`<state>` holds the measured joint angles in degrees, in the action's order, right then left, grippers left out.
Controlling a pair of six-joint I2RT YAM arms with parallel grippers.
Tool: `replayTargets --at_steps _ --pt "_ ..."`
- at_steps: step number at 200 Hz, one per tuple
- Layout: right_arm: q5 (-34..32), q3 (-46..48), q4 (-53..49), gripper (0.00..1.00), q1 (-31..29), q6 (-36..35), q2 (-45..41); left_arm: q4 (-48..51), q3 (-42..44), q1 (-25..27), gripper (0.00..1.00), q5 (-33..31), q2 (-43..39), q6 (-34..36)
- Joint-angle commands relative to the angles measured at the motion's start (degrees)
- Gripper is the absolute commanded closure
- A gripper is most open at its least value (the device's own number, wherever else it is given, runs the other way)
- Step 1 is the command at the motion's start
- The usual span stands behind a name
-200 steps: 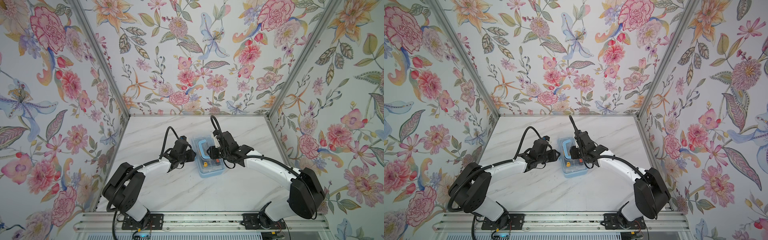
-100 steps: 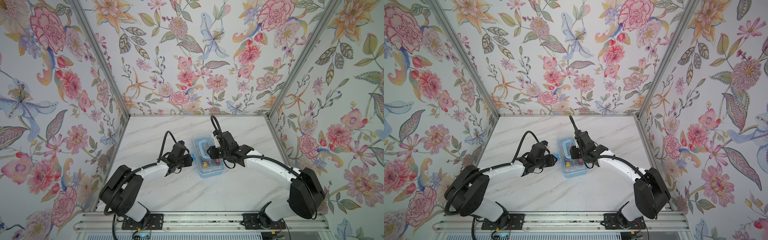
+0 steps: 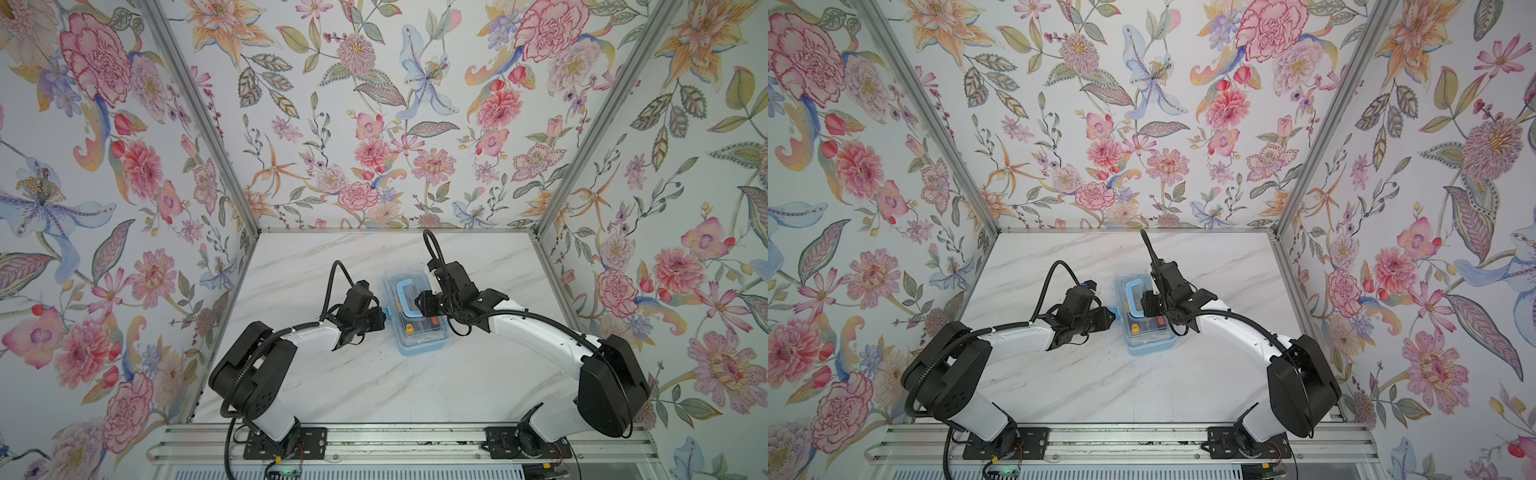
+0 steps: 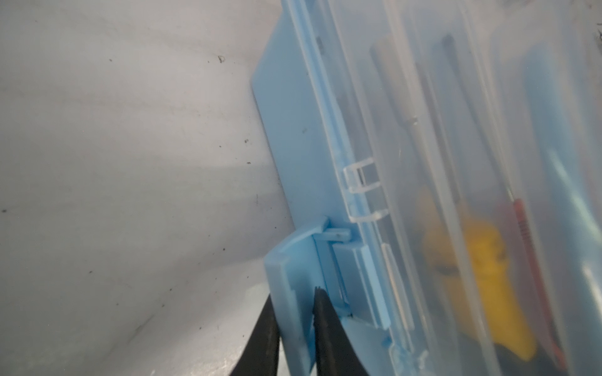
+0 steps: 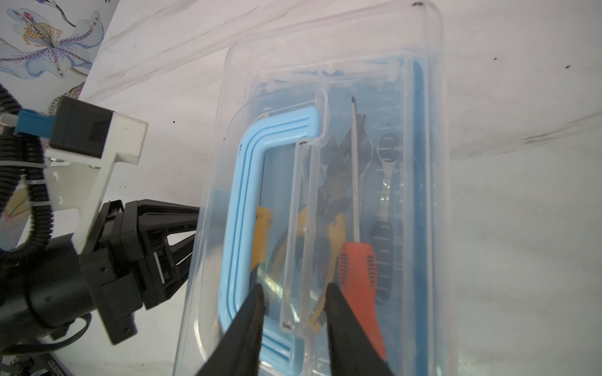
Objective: Pack the tool kit
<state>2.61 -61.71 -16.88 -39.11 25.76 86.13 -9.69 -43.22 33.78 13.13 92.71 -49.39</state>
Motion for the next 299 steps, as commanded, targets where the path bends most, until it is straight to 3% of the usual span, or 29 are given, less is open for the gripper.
replayTargets --at_steps 1,110,182,234,299 --pt "0.48 2.12 -5.33 0.66 0.35 0.08 1.8 -0.7 -0.47 -0.51 0.82 -0.19 0.33 0.23" --pt "0.39 2.47 -5.25 0.67 0.23 0.4 1.42 -1.32 1.74 -1.64 0.85 2.78 -7.38 -2.94" --pt "0.19 2.66 -5.09 0.68 0.26 0.32 1.39 -3.25 2.24 -1.83 0.84 5.02 -7.74 -5.11" --pt "0.35 1.86 -5.09 0.68 0.43 0.02 1.87 -17.69 6.89 -2.59 0.95 14.78 -4.73 -15.36" --pt "1.22 1.99 -5.09 0.7 0.43 0.3 2.42 -25.89 8.5 -2.85 1.0 19.51 -4.83 -22.08"
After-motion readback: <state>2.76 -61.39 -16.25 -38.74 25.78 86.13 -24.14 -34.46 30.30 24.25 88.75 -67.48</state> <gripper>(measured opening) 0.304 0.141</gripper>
